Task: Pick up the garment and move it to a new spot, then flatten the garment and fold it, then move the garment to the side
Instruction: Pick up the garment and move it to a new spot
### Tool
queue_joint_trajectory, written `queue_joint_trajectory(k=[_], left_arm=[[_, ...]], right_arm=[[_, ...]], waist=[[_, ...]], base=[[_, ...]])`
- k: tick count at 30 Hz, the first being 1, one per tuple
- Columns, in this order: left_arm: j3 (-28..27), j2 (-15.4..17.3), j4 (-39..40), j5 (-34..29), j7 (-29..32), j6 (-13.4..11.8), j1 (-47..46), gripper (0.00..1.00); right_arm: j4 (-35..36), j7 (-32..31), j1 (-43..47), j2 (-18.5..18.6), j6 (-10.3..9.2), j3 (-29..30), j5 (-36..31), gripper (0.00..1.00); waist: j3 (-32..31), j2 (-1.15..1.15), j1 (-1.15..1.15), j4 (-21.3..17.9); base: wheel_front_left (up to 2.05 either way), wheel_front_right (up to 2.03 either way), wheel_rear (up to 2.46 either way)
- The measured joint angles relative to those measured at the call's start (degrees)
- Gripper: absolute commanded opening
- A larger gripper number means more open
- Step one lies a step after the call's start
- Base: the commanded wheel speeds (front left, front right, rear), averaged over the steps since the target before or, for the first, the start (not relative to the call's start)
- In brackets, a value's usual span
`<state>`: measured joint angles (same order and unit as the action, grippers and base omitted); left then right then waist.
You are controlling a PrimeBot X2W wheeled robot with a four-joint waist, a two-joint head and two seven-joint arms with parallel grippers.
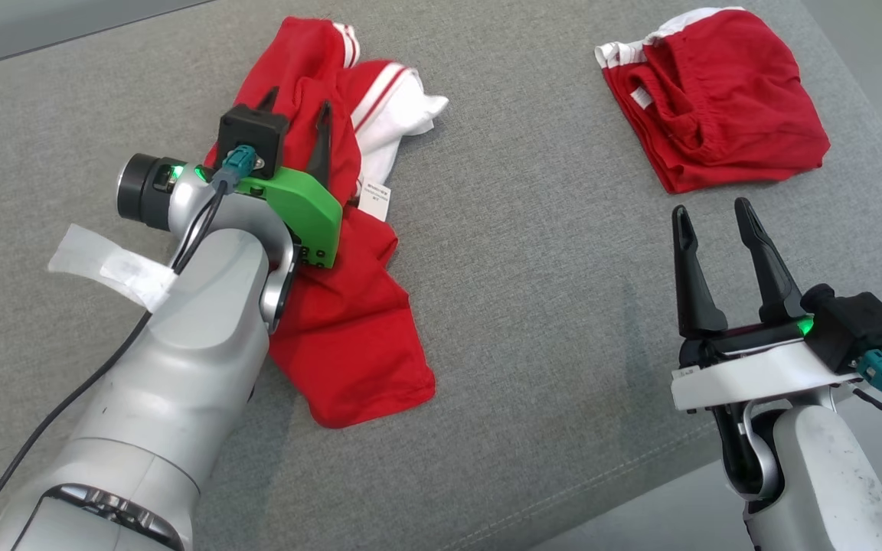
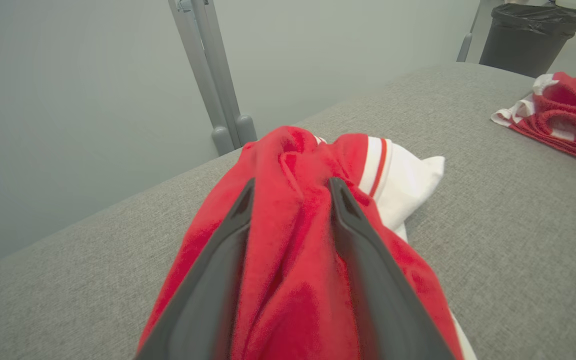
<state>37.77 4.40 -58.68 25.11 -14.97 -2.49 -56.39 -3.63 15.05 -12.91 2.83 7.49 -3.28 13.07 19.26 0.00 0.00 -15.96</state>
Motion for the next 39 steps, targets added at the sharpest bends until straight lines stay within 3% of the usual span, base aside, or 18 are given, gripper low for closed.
queue_joint_trajectory(k=[7,14,19,24,31,39], left_arm=[[-3.2,-0.8,5.1,-0.8,-0.1,-0.6,1.1,1.00],[-4.1,-1.4,14.7,-2.6,-0.2,-1.4,9.3,1.00],[0.8,-1.5,21.8,-0.6,-0.2,-1.3,17.2,1.00],[6.9,-1.5,25.3,1.5,-0.2,-2.8,21.8,1.00],[14.6,-1.6,24.3,5.4,-0.2,-3.6,26.4,1.00],[23.1,-1.6,19.7,9.8,0.0,-3.0,26.5,1.00]], right_arm=[[-0.6,0.0,0.5,0.0,0.00,0.7,-0.5,1.00],[-0.9,0.0,2.3,-0.1,0.00,2.9,-1.7,1.00],[-1.4,0.0,3.5,0.0,0.00,4.1,-2.2,1.00],[-1.6,0.0,4.3,0.0,0.00,4.1,-2.2,1.00],[-1.6,0.0,4.7,0.0,0.00,4.2,-2.1,1.00],[-1.7,0.0,4.6,0.0,0.00,4.2,-2.1,1.00]], waist=[[-1.9,0.00,0.00,1.7],[-5.3,0.00,0.00,5.3],[-7.9,0.00,0.00,8.4],[-10.2,0.00,0.00,10.8],[-11.6,0.00,0.00,12.3],[-10.7,0.00,0.00,11.0]], base=[[0.00,0.00,0.00],[0.00,0.00,0.00],[0.00,0.00,0.00],[0.00,0.00,0.00],[0.00,0.00,0.00],[0.00,0.00,0.00]])
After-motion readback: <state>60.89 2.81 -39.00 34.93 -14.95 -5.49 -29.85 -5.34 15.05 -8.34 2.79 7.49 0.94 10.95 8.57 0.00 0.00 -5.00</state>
